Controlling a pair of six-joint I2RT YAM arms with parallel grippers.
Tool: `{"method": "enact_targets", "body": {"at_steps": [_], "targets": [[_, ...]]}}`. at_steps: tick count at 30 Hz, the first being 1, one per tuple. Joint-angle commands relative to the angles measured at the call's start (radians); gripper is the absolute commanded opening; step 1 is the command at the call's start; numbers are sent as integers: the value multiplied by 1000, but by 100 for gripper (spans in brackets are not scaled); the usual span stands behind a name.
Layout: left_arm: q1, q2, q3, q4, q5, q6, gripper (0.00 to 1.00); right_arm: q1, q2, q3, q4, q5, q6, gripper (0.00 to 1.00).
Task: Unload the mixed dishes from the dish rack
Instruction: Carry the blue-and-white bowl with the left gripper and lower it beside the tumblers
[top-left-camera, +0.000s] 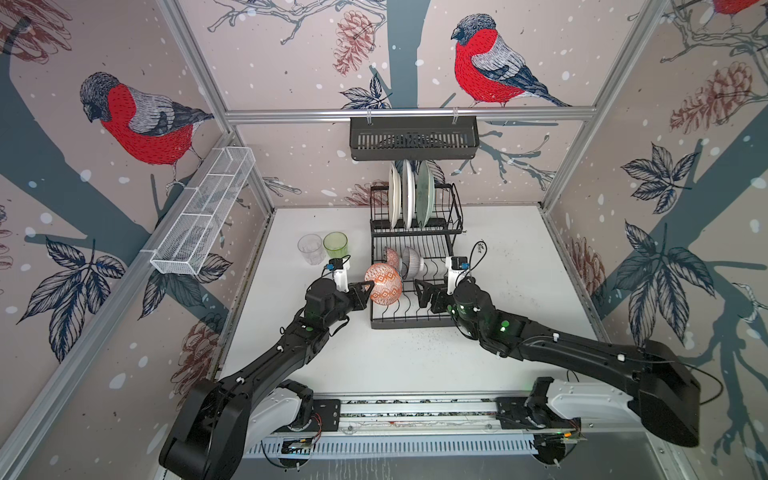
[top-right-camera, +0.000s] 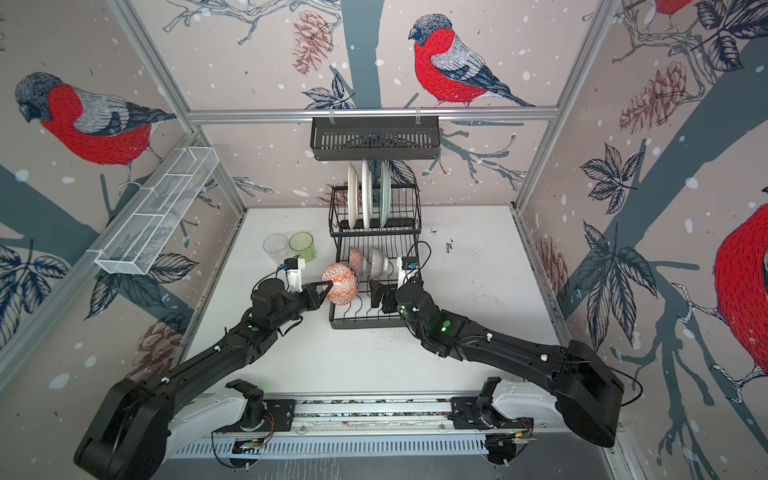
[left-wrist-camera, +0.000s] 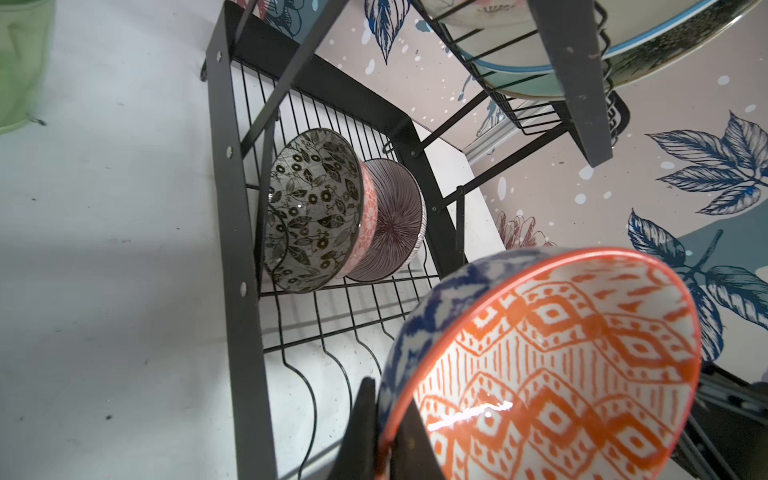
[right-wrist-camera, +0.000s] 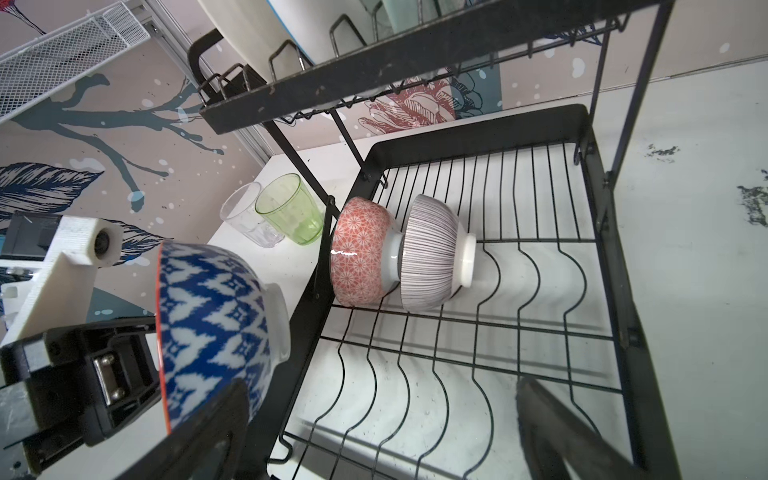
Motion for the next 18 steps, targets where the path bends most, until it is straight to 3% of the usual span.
{"method": "enact_targets", "body": {"at_steps": [1,5,12,18], "targets": [[2,-13,16,8,-54,25,0,-4,-36,-32,66,25,-27,100],[3,-30,23,-28,-147,46,0,-10,-75,-63,66,41,-32,100],[41,-83,57,-196,-422,80,0,-37,-123,-117,84,24,-33,99],[176,-62,62,-279,-466,69,0,-75,-146,-136,99,-37,-47,99]]}}
